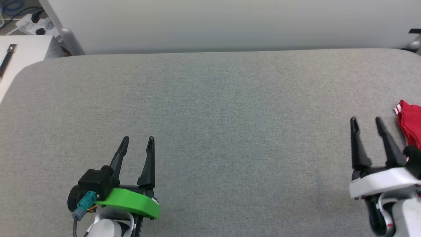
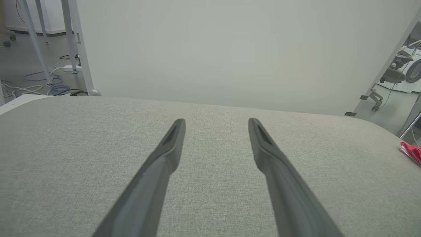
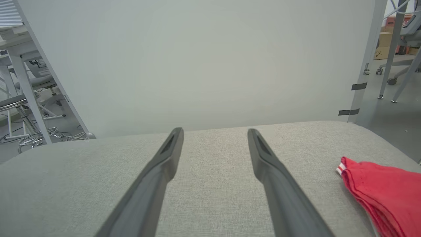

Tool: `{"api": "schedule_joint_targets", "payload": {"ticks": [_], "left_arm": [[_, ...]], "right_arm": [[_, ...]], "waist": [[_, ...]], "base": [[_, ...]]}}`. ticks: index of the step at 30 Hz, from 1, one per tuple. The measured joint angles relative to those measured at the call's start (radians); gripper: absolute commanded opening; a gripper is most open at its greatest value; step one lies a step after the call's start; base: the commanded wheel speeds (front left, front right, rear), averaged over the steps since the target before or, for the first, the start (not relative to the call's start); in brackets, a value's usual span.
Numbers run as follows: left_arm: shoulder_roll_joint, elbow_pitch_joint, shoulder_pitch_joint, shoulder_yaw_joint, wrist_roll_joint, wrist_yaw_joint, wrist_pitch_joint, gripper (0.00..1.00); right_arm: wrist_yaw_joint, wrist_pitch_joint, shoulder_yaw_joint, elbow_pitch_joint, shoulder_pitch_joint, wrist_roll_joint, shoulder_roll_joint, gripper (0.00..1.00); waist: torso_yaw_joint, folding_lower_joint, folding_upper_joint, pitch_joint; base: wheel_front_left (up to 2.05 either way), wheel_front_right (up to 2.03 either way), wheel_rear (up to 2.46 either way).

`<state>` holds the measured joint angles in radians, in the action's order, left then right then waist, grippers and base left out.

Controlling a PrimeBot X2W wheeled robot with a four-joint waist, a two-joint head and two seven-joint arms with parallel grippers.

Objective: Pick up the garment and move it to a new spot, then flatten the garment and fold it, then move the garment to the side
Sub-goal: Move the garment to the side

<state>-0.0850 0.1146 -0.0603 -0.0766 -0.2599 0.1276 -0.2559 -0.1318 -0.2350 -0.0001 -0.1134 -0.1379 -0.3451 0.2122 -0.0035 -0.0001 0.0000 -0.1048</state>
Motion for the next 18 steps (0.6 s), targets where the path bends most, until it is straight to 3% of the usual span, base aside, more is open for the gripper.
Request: {"api": "schedule_joint_targets", "payload": {"ticks": [7, 18], "left_arm": [[0.013, 0.003, 0.023, -0.006, 0.016, 0.000, 0.000, 1.00], [0.016, -0.002, 0.024, 0.002, 0.050, 0.000, 0.000, 1.00]], "right_arm": [[0.000, -0.016, -0.007, 0.016, 0.065, 0.036, -0.070, 1.00], [0.000, -0.017, -0.011, 0.028, 0.074, 0.108, -0.083, 1.00]], "waist": [[0.023, 0.0000, 0.0000, 0.028], [0.021, 0.0000, 0.0000, 0.026]], "base": [[0.00, 0.00, 0.00], [0.00, 0.00, 0.00]]}}
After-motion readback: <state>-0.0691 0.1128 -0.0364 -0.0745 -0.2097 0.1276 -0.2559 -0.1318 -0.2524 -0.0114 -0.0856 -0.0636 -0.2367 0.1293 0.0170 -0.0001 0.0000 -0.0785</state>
